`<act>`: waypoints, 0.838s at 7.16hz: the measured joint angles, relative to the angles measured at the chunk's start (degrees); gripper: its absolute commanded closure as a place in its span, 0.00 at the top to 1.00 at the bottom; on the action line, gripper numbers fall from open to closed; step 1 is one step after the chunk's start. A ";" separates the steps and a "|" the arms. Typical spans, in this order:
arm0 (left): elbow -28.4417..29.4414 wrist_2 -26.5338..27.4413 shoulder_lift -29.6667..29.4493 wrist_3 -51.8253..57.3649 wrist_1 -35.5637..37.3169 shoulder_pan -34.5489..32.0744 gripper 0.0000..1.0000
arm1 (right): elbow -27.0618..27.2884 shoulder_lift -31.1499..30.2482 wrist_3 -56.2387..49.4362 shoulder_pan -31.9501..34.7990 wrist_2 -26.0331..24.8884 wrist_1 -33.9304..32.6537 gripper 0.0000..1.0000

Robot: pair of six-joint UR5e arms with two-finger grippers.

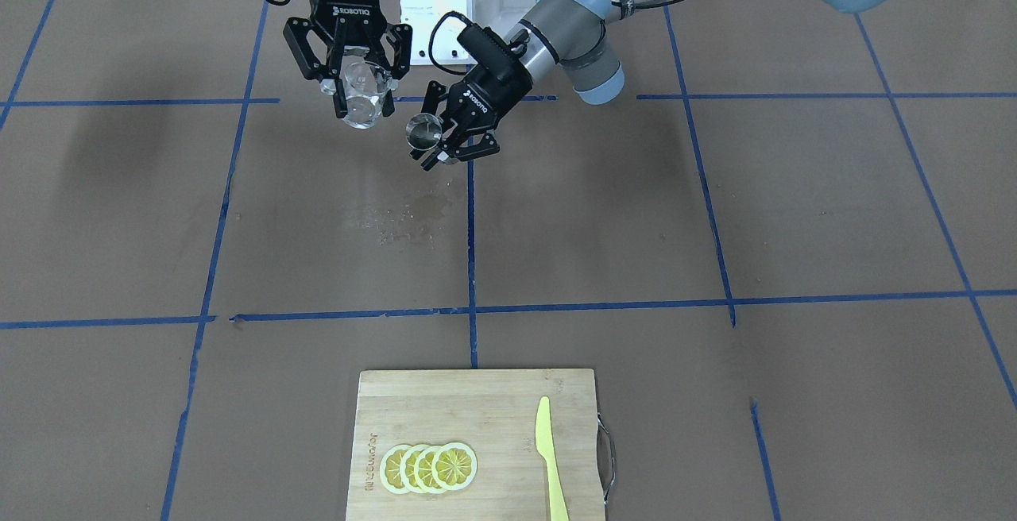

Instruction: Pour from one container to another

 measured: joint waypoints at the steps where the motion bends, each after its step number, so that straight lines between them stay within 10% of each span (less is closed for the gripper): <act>1: -1.76 0.15 1.37 -0.24 -0.09 -0.38 0.00 | 0.38 -1.38 4.36 0.55 0.78 0.01 0.00; 6: -5.62 4.82 8.70 -3.62 0.64 -7.53 0.00 | 0.61 -11.37 21.39 7.22 12.50 0.01 0.00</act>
